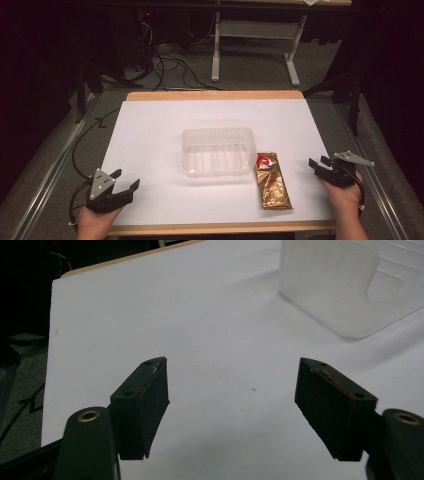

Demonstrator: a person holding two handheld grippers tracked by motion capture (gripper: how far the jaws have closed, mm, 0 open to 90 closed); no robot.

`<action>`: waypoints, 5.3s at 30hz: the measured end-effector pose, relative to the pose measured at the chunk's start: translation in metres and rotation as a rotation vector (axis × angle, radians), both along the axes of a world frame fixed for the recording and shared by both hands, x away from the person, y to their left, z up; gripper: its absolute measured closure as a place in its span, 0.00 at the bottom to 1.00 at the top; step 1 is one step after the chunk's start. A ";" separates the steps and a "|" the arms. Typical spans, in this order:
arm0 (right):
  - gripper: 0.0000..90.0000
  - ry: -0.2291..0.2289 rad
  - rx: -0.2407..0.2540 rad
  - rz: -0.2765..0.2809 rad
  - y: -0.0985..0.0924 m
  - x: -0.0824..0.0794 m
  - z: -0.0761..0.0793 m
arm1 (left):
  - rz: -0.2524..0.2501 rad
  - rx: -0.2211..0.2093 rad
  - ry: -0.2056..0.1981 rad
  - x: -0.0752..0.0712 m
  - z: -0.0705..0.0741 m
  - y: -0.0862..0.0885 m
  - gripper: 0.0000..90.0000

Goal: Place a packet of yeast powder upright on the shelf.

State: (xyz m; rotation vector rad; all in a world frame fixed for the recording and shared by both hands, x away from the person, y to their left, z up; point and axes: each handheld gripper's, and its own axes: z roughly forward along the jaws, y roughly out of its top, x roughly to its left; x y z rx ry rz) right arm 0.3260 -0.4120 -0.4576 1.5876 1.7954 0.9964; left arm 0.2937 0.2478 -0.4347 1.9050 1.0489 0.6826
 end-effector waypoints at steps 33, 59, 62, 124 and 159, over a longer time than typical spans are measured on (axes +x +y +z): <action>0.51 -0.040 -0.048 0.137 0.041 0.001 0.013 | -0.022 0.004 -0.007 0.000 0.002 0.000 0.34; 0.37 0.130 -0.061 0.253 0.106 0.052 -0.005 | -0.030 0.019 -0.001 0.001 0.001 -0.003 0.34; 0.37 0.154 -0.050 0.252 0.108 0.055 -0.009 | -0.030 0.017 -0.003 0.001 0.001 -0.003 0.34; 0.51 0.067 0.010 0.163 0.044 0.026 0.005 | -0.108 -0.039 0.015 0.006 0.001 -0.045 0.01; 1.00 0.075 -0.068 0.369 0.106 -0.015 0.012 | -0.162 -0.056 -0.026 0.019 0.010 -0.062 0.03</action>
